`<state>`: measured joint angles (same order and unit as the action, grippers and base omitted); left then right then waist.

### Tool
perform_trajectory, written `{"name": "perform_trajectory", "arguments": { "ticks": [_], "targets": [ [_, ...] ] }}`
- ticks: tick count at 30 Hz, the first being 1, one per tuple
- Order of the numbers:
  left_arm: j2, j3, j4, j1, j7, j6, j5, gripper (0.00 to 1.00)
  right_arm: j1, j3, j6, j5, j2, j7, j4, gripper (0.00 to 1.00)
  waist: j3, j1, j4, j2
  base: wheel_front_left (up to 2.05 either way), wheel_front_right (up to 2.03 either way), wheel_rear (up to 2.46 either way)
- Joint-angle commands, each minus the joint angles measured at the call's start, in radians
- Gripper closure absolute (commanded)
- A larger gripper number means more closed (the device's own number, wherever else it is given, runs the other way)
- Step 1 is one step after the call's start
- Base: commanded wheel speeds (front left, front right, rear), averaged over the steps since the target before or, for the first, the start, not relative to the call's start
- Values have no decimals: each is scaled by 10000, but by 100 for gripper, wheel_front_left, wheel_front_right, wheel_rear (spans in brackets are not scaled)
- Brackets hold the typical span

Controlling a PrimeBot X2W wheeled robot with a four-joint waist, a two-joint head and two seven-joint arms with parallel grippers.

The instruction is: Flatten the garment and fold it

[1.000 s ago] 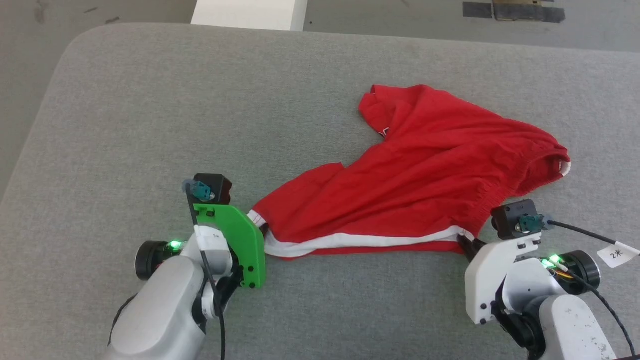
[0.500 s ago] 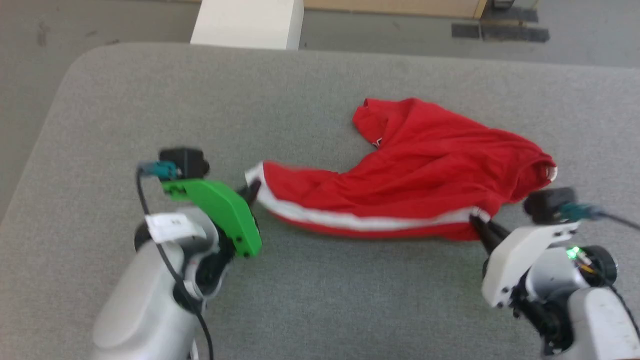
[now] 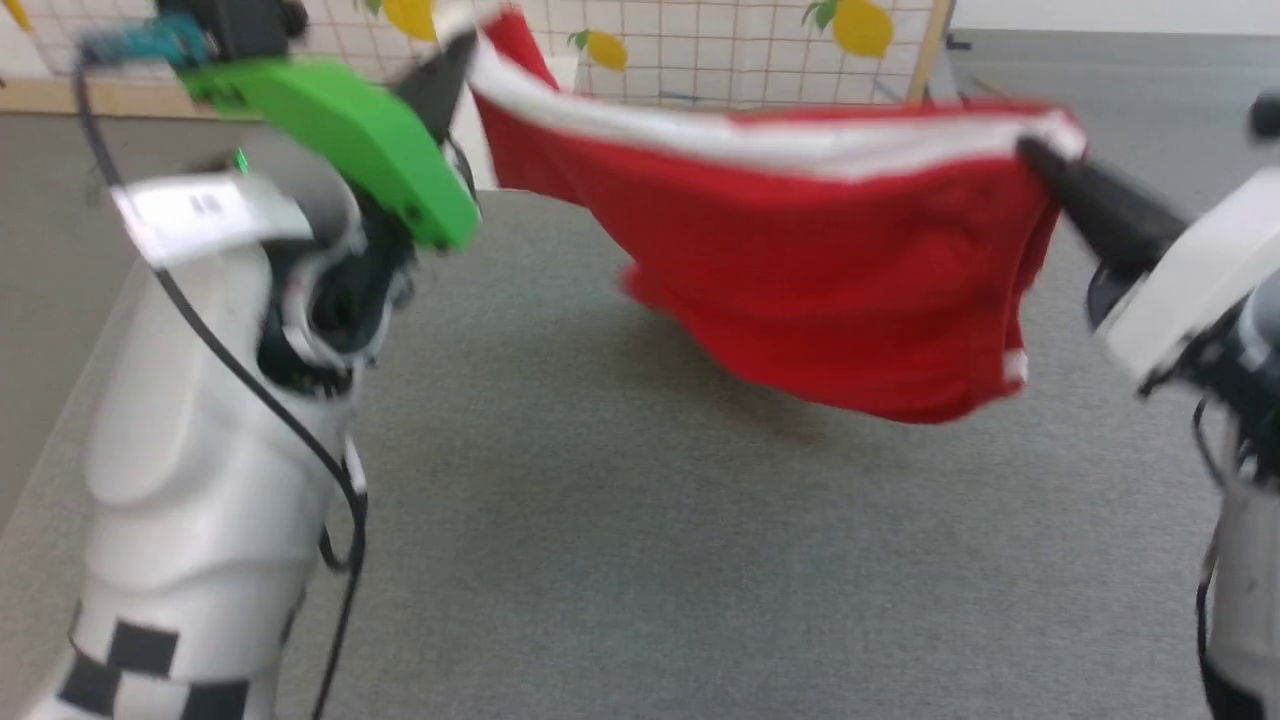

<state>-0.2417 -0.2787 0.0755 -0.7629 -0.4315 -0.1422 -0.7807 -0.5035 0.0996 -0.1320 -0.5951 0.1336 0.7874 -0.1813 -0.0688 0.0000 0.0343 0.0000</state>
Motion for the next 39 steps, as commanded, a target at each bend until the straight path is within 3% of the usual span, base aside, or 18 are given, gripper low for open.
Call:
{"name": "perform_trajectory", "arguments": {
  "ticks": [1,7,14,22,28,33,39],
  "targets": [
    [-3,29,59,-386,-47,-2,8,100,-362,76,13,-188,-41,212,-21,100,79,0,-133,0,0,0,0],
    [-302,134,682,-2094,-305,-109,350,100,-2316,334,13,-354,-274,1174,635,100,-462,0,-353,0,0,0,0],
    [-813,4,1930,-3701,-479,-371,1152,100,-4562,263,13,353,-633,992,2429,100,-1812,0,-729,0,0,0,0],
    [-1096,-265,3103,-5782,67,-463,2164,100,-7352,233,13,1392,-818,-723,4742,100,-3718,0,-1031,0,0,0,0],
    [-959,-143,3595,-6938,1004,-434,2397,100,-9077,69,13,1915,-830,-2447,6311,100,-4636,0,-1029,0,0,0,0],
    [-840,-3,3930,-7099,1599,-200,2220,100,-9709,34,13,2231,-831,-3517,7254,100,-5057,0,-837,0,0,0,0],
    [-518,-21,4423,-6538,2101,209,1854,100,-9498,-415,13,2165,-832,-4026,7957,100,-5176,0,-536,0,0,0,0]
  ]
}}
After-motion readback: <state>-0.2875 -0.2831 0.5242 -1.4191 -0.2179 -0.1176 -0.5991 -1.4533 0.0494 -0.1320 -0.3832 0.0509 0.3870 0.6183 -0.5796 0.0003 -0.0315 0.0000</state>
